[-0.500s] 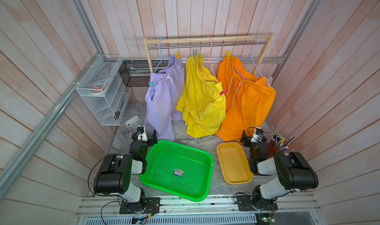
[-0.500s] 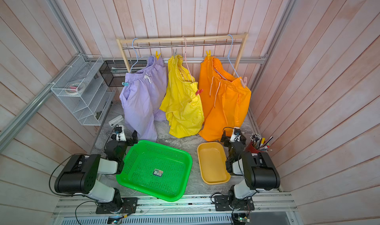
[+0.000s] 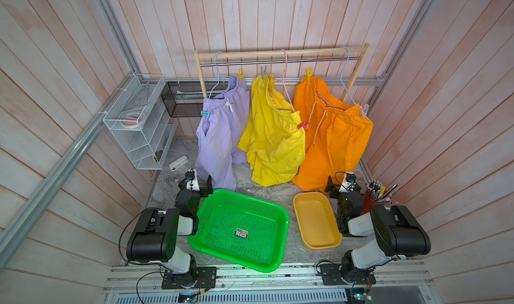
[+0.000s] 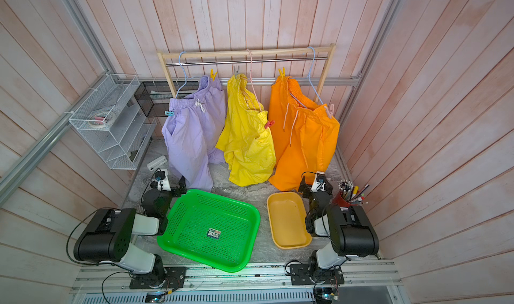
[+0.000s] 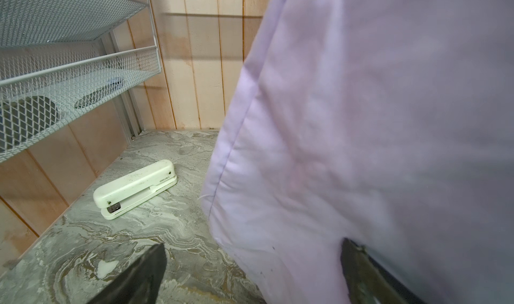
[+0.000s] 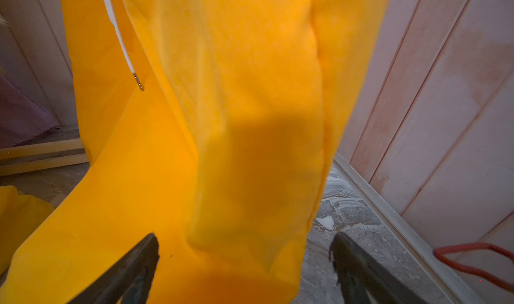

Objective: Remove the clothespins securing shorts to the hanger
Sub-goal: Pick up the hanger from the clothesline.

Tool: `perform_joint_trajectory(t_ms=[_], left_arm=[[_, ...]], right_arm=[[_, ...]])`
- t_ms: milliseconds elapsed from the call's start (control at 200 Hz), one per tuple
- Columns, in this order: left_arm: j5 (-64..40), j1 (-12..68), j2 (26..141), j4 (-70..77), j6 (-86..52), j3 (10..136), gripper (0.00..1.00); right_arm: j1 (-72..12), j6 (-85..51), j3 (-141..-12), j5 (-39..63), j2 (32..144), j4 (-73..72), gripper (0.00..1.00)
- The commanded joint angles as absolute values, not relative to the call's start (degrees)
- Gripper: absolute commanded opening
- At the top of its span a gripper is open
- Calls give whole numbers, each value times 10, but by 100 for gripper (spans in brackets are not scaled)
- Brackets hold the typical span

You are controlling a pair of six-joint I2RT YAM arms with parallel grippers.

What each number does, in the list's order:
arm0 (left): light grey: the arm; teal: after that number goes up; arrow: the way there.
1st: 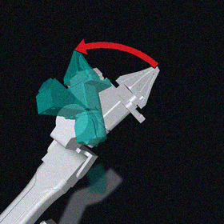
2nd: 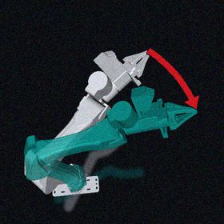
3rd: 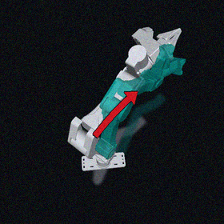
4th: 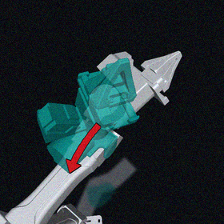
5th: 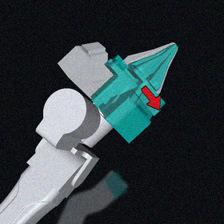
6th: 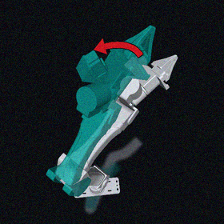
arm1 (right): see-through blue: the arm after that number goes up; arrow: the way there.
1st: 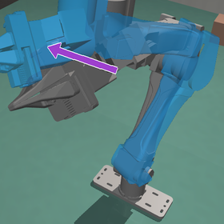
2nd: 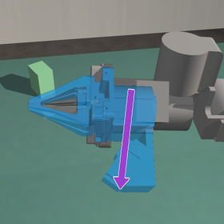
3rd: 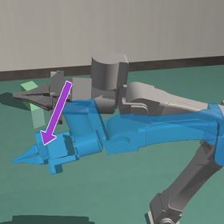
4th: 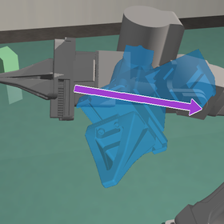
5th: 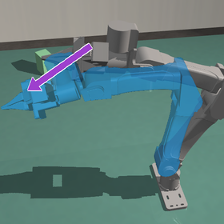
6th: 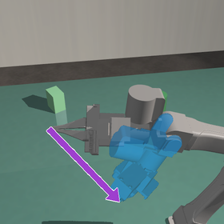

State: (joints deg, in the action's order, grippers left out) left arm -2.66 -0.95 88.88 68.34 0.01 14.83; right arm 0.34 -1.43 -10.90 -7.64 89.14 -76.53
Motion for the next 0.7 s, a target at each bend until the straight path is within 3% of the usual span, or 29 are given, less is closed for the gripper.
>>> perform_joint_trajectory(t_ms=[0, 435, 695], left_arm=[[-24, -7, 896, 685, 6, 150, 100], [-19, -9, 889, 725, 6, 129, 100], [25, -5, 737, 703, -6, 72, 100]], right_arm=[[1, -14, -118, -81, 898, -779, 98], [-1, -20, -111, -106, 883, -783, 98], [-58, 22, -133, -178, 772, -652, 98]])
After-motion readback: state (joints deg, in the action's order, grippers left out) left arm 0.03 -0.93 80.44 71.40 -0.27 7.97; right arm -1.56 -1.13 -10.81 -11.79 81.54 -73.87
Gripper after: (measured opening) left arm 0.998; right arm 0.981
